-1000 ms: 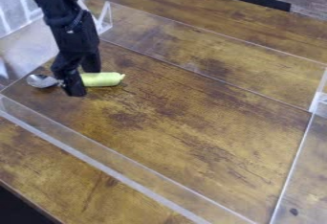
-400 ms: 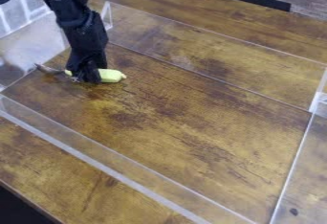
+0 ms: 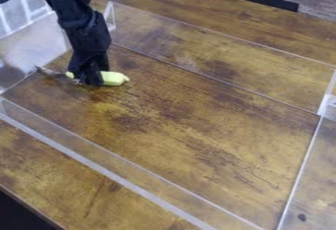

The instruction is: Move the green spoon to the right

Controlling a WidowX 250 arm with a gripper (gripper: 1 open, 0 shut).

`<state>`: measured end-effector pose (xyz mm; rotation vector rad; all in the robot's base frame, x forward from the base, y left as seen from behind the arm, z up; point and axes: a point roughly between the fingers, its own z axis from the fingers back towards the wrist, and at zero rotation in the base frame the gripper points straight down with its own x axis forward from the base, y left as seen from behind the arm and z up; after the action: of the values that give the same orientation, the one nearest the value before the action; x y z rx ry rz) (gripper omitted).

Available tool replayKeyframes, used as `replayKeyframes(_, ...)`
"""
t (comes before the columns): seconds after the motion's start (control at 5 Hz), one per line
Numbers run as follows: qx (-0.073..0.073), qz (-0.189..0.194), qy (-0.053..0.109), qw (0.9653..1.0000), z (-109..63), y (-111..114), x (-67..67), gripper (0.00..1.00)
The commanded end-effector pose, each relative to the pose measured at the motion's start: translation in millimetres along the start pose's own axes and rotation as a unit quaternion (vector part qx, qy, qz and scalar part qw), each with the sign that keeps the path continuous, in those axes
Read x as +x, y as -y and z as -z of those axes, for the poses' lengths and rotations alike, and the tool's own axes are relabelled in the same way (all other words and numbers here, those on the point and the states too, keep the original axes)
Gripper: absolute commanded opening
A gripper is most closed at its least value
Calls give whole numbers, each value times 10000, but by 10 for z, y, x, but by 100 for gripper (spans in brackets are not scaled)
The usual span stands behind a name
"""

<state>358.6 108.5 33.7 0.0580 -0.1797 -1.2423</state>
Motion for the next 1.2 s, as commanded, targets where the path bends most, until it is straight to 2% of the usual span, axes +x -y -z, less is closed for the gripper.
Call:
replayKeyframes(0.0, 311, 163, 15, 9994, -299, -130, 163, 0)
replayKeyframes(0.2, 360, 130, -34, 9993, -414, -175, 224, 0)
replayKeyframes(0.6, 581, -114, -206, 9980, -615, -8, 596, 0)
replayKeyframes(0.8, 692, -66, -240, 9973, -798, -97, 738, 0)
replayKeyframes(1.0, 754, 13, -133, 9971, -812, -159, 824, 0)
